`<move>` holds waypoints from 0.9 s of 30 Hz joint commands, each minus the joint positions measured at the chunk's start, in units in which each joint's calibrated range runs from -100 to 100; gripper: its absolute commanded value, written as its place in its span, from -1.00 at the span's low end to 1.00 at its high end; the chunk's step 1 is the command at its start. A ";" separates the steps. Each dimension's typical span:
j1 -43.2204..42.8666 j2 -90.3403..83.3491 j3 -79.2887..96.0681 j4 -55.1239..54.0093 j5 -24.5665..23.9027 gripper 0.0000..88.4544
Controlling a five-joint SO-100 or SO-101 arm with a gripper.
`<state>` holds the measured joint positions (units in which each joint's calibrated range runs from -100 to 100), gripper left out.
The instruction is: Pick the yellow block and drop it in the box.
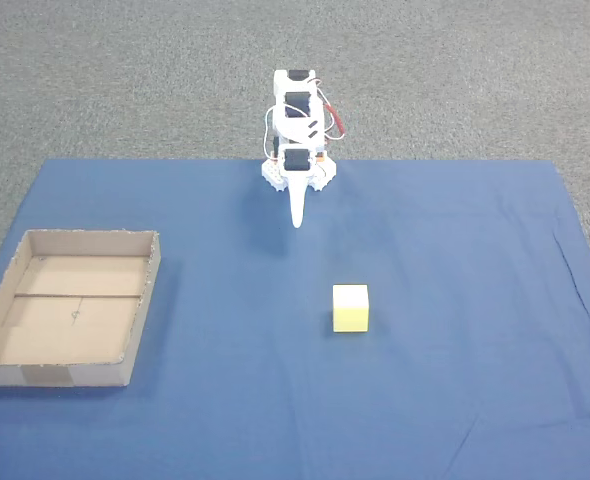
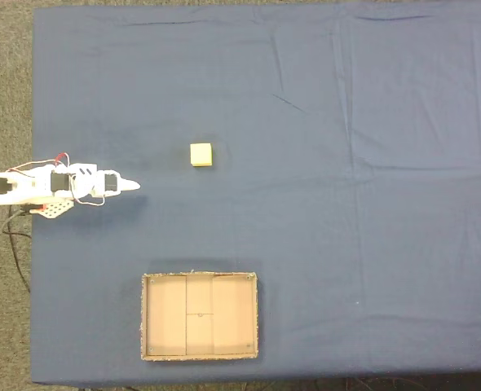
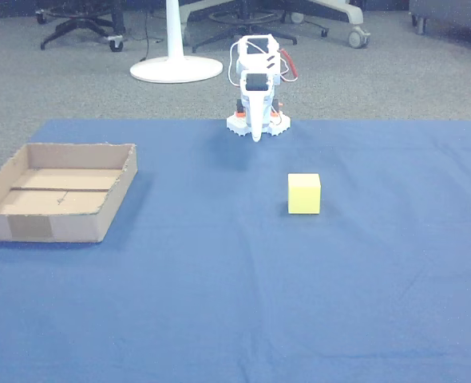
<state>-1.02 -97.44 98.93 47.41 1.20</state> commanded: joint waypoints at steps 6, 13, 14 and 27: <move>-0.59 -0.19 0.89 -0.33 1.17 -1.00; 0.28 -0.19 0.89 -0.25 0.78 -1.00; 0.75 0.82 -0.83 -0.49 0.78 -1.00; -2.48 82.71 -87.08 24.14 -0.93 -0.12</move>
<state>-2.90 -27.37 21.81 71.16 0.42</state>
